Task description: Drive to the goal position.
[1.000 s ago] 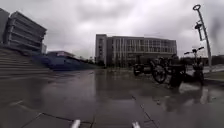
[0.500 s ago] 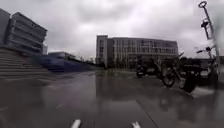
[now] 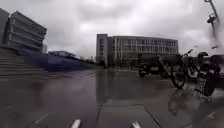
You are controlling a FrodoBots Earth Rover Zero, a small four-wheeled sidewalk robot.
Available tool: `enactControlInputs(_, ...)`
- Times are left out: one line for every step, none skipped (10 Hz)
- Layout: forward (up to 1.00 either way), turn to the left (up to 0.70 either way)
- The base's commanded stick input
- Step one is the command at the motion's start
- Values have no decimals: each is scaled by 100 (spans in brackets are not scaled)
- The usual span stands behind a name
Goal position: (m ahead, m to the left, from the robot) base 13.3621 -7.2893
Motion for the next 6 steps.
enactControlInputs(100, 0)
enactControlInputs(100, 0)
enactControlInputs(100, 0)
enactControlInputs(100, -1)
enactControlInputs(100, -6)
enactControlInputs(100, -15)
